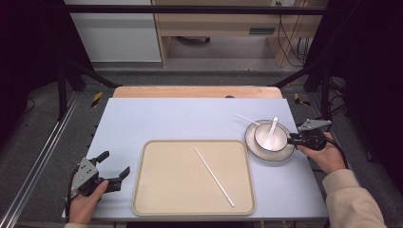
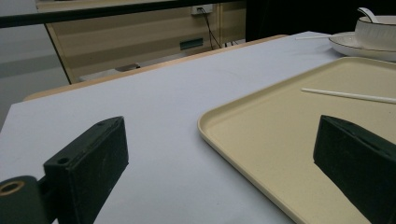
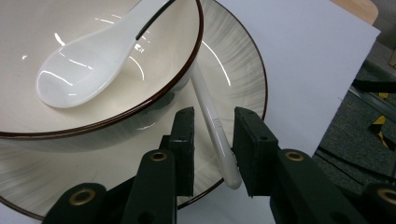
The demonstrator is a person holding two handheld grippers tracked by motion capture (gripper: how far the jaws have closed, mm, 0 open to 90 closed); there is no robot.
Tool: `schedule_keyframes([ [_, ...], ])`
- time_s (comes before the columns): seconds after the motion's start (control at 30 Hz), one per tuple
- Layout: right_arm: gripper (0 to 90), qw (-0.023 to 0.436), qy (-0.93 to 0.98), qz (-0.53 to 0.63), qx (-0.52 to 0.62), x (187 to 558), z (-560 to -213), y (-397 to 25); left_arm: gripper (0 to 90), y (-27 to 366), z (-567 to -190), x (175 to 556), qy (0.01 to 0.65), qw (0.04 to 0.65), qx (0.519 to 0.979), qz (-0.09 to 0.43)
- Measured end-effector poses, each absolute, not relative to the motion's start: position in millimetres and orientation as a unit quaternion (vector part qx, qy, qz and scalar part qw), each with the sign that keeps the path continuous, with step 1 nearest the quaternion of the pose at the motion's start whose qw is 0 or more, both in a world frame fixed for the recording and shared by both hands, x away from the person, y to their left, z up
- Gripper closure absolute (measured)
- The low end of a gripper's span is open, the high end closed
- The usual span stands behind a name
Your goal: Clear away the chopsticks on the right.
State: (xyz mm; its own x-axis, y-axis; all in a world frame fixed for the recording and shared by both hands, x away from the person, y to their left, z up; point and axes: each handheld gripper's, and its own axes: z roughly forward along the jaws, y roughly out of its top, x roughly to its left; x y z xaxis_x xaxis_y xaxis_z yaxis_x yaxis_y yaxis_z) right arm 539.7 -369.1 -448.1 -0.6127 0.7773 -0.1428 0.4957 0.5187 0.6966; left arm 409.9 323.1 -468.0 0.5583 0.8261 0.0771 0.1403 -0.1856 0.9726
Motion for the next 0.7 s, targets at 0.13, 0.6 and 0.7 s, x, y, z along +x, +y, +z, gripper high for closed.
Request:
schedule_keyframes([
  [0.13,75.8,0.222,0.848,0.307,0.370,542.6,-451.3,-366.5,3.0,323.6,-468.6,410.2,0.348,0.535,0.701,0.318],
  [0.6,83.9,0.250,0.840,0.304,0.373,531.5,-436.0,-361.5,3.1,325.5,-467.5,410.7,0.349,0.541,0.696,0.317],
  [0.7,84.0,0.271,0.824,0.295,0.401,528.9,-430.6,-366.7,3.1,326.9,-466.8,410.8,0.350,0.546,0.693,0.316],
])
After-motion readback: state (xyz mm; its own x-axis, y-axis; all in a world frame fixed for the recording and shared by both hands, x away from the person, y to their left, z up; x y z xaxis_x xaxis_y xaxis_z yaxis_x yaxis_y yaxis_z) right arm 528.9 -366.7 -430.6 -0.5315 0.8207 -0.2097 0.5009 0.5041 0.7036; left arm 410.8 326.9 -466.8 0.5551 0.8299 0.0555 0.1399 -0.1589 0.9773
